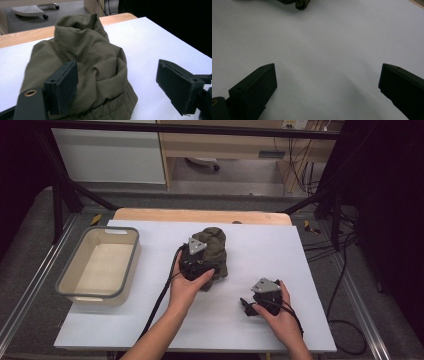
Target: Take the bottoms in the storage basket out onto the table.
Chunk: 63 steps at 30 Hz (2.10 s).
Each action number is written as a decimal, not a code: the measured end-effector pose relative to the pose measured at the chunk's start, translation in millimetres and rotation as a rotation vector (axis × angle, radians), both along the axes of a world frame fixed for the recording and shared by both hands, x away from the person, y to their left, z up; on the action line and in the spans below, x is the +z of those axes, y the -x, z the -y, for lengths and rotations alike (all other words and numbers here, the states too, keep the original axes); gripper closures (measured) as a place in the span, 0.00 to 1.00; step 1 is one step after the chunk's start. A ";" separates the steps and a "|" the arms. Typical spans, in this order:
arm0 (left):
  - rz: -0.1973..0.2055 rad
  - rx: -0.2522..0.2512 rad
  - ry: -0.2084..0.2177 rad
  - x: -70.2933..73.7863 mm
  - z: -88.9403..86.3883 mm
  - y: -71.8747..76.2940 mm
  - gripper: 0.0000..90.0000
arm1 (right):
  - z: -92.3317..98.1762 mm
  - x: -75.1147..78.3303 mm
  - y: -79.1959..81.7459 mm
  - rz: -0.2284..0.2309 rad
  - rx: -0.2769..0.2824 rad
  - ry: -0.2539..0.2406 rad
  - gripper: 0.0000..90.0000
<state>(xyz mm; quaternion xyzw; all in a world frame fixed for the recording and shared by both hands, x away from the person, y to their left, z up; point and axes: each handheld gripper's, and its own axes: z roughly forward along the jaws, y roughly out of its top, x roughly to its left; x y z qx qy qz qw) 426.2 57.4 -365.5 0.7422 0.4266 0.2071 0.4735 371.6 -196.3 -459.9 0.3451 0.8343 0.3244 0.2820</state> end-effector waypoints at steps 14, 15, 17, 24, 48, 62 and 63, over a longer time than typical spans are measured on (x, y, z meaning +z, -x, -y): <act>0.009 0.043 0.015 8.4 -11.3 3.0 0.20 | 1.1 1.0 0.3 0.002 -0.003 -0.010 0.02; 0.009 0.043 0.015 8.4 -11.3 3.0 0.20 | 1.1 1.0 0.3 0.002 -0.003 -0.010 0.02; 0.012 0.041 0.018 9.4 -11.1 4.0 0.20 | 1.8 1.5 0.0 0.007 -0.004 -0.012 0.02; 0.022 0.039 0.014 11.7 -13.7 5.1 0.20 | 0.5 2.3 0.7 0.011 -0.002 -0.016 0.02; 0.054 0.039 -0.028 21.1 -40.6 8.2 0.16 | 9.0 15.7 2.2 0.066 -0.037 -0.138 0.03; 0.027 0.068 -0.032 18.2 -60.3 11.4 0.11 | 7.8 15.1 2.4 0.059 -0.035 -0.124 0.03; 0.024 0.070 -0.038 17.5 -62.5 11.4 0.11 | 7.8 15.4 2.4 0.060 -0.034 -0.121 0.03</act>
